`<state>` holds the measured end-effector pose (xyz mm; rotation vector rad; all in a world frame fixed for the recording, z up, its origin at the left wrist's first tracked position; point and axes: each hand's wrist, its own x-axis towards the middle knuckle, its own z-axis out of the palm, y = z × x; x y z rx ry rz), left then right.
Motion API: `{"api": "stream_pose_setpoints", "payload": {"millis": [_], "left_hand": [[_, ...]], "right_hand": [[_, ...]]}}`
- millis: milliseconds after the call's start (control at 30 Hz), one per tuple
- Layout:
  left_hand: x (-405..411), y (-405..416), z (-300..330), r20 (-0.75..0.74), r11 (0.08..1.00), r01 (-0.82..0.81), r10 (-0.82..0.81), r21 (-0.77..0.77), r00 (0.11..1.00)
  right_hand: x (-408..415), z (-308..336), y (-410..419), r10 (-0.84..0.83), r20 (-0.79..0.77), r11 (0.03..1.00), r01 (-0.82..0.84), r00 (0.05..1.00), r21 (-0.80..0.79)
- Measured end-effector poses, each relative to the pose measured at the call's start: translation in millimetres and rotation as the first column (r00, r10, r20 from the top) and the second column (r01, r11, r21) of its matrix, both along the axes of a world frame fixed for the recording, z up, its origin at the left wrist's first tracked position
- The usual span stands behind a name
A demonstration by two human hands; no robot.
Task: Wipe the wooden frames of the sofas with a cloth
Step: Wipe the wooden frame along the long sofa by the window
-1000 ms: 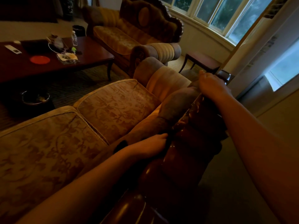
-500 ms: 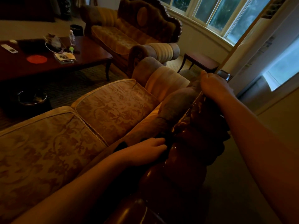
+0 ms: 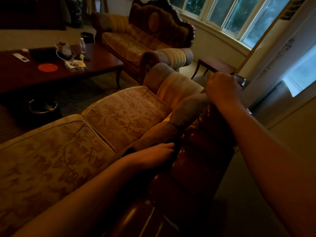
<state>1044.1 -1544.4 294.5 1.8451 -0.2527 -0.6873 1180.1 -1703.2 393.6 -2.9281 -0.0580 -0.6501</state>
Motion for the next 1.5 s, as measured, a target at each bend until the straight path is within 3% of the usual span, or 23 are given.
{"api": "stream_pose_setpoints", "payload": {"millis": [100, 167, 233, 367, 433, 500, 567, 600, 633, 700, 767, 833, 867, 933, 967, 1000, 1067, 1167, 1267, 1333, 1433, 1500], "left_hand": [[-22, 8, 9, 0.071, 0.995, -0.041, 0.034, 0.089, 0.997], [-40, 12, 15, 0.159, 0.993, -0.019, 0.001, 0.112, 0.987], [-58, 14, 18, 0.197, 0.991, -0.091, 0.070, 0.102, 0.978], [-92, 22, 14, 0.270, 0.965, -0.232, 0.192, 0.124, 0.943], [-102, 20, 21, 0.286, 0.937, -0.348, 0.331, 0.010, 0.899], [-95, 29, 16, 0.217, 0.758, -0.623, 0.652, -0.194, 0.726], [-86, 40, 20, -0.043, 0.438, -0.824, 0.875, -0.359, 0.483], [-86, 41, 30, -0.163, 0.301, -0.852, 0.902, -0.428, 0.400], [-82, 43, 37, -0.254, 0.197, -0.842, 0.897, -0.502, 0.361], [-86, 26, 68, -0.435, 0.051, -0.796, 0.816, -0.603, 0.381], [-95, 9, 92, -0.462, 0.051, -0.739, 0.751, -0.672, 0.472], [-112, 7, 105, -0.394, 0.216, -0.709, 0.706, -0.671, 0.588], [-117, 12, 105, -0.331, 0.346, -0.699, 0.694, -0.625, 0.640], [-132, 38, 92, -0.090, 0.602, -0.741, 0.755, -0.299, 0.650], [-145, 48, 86, 0.049, 0.664, -0.746, 0.747, -0.053, 0.663], [-154, 60, 72, 0.147, 0.666, -0.735, 0.720, 0.130, 0.678], [-175, 78, 42, 0.183, 0.599, -0.757, 0.740, 0.261, 0.648], [-206, 91, 14, 0.080, 0.558, -0.795, 0.804, 0.236, 0.589], [-220, 103, 1, -0.001, 0.526, -0.828, 0.844, 0.195, 0.536], [-226, 113, -2, -0.004, 0.497, -0.848, 0.863, 0.184, 0.505], [-243, 126, -3, -0.010, 0.483, -0.863, 0.873, 0.146, 0.487], [-258, 133, -5, -0.010, 0.498, -0.858, 0.865, 0.128, 0.501]], "right_hand": [[-16, -2, 7, 0.188, 0.045, 0.982, -0.187, 0.981, -0.041], [-31, -5, 17, 0.299, 0.021, 0.951, -0.299, 0.954, 0.071], [-49, -10, 35, 0.435, -0.093, 0.894, -0.418, 0.895, 0.161], [-108, -22, 70, 0.690, -0.466, 0.713, -0.631, 0.554, 0.306], [-129, -32, 78, 0.767, -0.484, 0.631, -0.635, 0.421, 0.447], [-143, -35, 77, 0.844, -0.361, 0.535, -0.558, 0.398, 0.634], [-154, -35, 73, 0.875, -0.240, 0.451, -0.526, 0.421, 0.721], [-160, -34, 71, 0.888, -0.214, 0.417, -0.517, 0.406, 0.747], [-167, -34, 70, 0.907, -0.199, 0.376, -0.501, 0.371, 0.779], [-180, -34, 70, 0.942, -0.093, 0.253, -0.504, 0.321, 0.826], [-186, -29, 69, 0.912, 0.054, 0.200, -0.554, 0.407, 0.808], [-180, -17, 62, 0.844, 0.113, 0.273, -0.601, 0.525, 0.751], [-175, -13, 57, 0.838, 0.097, 0.316, -0.624, 0.536, 0.715], [-167, -14, 50, 0.875, -0.005, 0.400, -0.716, 0.485, 0.572], [-166, -20, 50, 0.891, -0.090, 0.433, -0.774, 0.445, 0.462], [-171, -30, 54, 0.888, -0.214, 0.459, -0.820, 0.408, 0.342], [-191, -55, 68, 0.816, -0.461, 0.457, -0.878, 0.350, 0.142], [-240, -73, 104, 0.769, -0.572, 0.435, -0.889, 0.285, 0.142], [-278, -76, 138, 0.733, -0.612, 0.352, -0.936, 0.298, -0.034], [-277, -68, 142, 0.646, -0.698, 0.428, -0.904, 0.310, -0.005], [-236, -49, 124, 0.520, -0.795, 0.656, -0.741, 0.311, 0.139], [-213, -47, 112, 0.459, -0.787, 0.715, -0.697, 0.413, 0.051]]}}
